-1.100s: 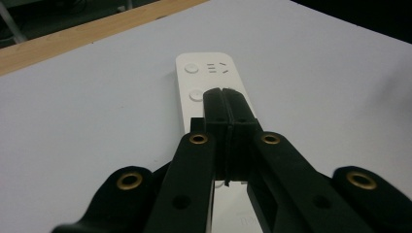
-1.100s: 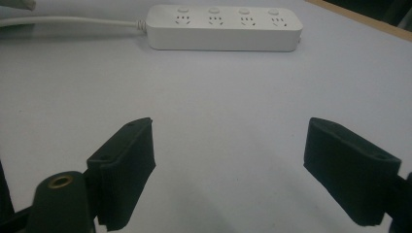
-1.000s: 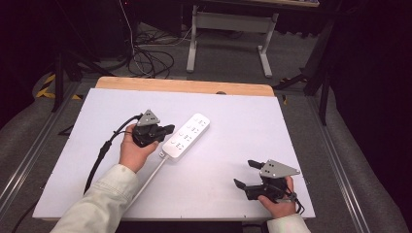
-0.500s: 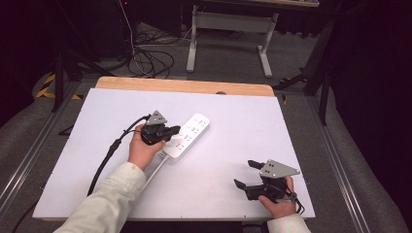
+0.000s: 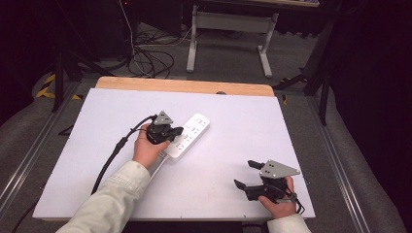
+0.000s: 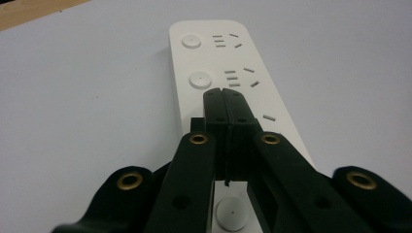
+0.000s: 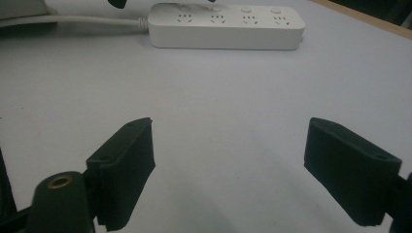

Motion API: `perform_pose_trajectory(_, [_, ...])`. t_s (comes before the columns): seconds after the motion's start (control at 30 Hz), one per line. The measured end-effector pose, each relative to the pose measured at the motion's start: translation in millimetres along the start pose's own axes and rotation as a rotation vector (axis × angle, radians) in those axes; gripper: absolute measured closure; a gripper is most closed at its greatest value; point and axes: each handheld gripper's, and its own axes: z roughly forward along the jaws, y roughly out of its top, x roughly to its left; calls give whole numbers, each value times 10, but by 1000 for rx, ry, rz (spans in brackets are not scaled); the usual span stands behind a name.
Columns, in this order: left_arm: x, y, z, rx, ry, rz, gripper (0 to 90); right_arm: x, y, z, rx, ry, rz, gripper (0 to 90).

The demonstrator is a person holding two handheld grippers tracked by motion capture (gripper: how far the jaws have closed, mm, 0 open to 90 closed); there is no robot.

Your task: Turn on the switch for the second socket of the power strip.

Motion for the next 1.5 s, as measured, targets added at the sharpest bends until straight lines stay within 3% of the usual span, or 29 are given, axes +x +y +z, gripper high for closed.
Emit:
perform_pose_trajectory(0.63, [21, -15, 72, 12, 30, 3, 900, 1, -4, -6, -2, 3, 0, 189])
perform_pose_trajectory(0.93, [-4, 20, 77, 39, 48, 23, 900, 1, -4, -6, -2, 3, -2, 189])
perform_pose_trajectory(1.37, [-2, 52, 85, 73, 40, -11, 900, 2, -5, -8, -2, 2, -2, 189])
perform_pose_trajectory(1.5, [-16, 70, 90, 86, 49, 4, 900, 3, -5, -7, 0, 5, -3, 189])
